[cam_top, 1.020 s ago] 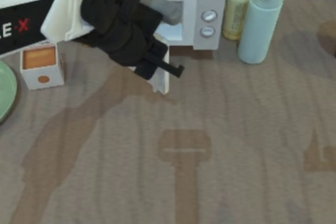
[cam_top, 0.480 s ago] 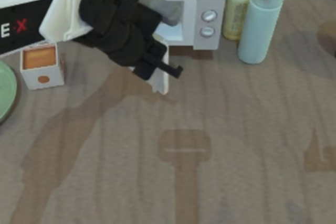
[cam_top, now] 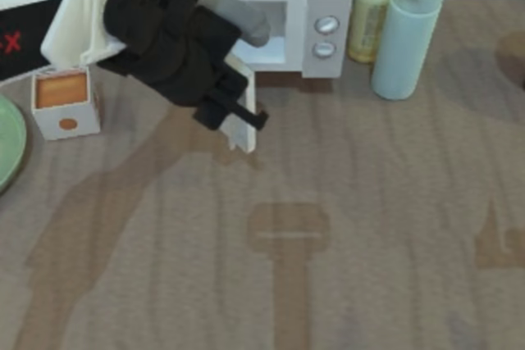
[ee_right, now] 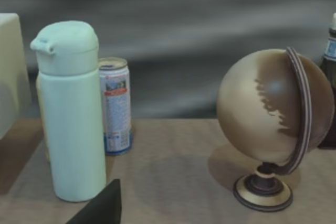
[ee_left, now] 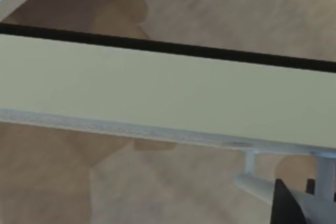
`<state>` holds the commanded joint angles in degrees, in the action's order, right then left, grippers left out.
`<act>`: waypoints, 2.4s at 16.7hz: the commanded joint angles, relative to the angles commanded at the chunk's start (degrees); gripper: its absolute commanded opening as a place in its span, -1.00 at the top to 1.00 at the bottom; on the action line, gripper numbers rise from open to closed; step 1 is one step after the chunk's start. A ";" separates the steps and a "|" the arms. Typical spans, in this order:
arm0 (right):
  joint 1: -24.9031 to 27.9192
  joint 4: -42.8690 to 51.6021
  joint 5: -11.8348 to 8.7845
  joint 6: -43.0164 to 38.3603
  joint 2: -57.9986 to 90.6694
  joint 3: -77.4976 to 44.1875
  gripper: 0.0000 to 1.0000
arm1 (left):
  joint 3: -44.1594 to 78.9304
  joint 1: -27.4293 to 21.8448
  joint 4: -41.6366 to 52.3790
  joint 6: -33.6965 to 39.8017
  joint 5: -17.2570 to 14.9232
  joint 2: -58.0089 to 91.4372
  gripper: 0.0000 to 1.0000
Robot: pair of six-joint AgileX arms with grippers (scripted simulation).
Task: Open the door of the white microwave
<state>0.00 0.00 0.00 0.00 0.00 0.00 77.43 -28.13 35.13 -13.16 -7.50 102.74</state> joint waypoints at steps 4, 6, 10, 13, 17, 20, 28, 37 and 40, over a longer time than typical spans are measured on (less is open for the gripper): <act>0.00 0.00 0.00 0.00 0.00 0.00 -1.00 | 0.00 0.00 0.00 0.00 0.00 0.00 1.00; 0.00 0.00 0.00 0.00 0.00 0.00 -1.00 | 0.00 0.00 0.00 0.00 0.00 0.00 1.00; 0.00 0.00 0.00 0.00 0.00 0.00 -1.00 | 0.00 0.00 0.00 0.00 0.00 0.00 1.00; 0.00 0.00 0.00 0.00 0.00 0.00 -1.00 | 0.00 0.00 0.00 0.00 0.00 0.00 1.00; 0.00 0.00 0.00 0.00 0.00 0.00 -1.00 | 0.00 0.00 0.00 0.00 0.00 0.00 1.00; 0.00 0.00 0.00 0.00 0.00 0.00 -1.00 | 0.00 0.00 0.00 0.00 0.00 0.00 1.00; 0.00 0.00 0.00 0.00 0.00 0.00 -1.00 | -1.33 1.53 0.46 -4.20 -2.50 -1.26 1.00; 0.00 0.00 0.00 0.00 0.00 0.00 -1.00 | -2.15 2.60 0.86 -6.79 -3.72 -1.89 1.00; 0.00 0.00 0.00 0.00 0.00 0.00 -1.00 | -2.15 2.60 0.86 -6.79 -3.72 -1.89 1.00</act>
<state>0.00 0.00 0.00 0.00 0.00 0.00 75.28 -25.53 35.99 -19.94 -11.22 100.85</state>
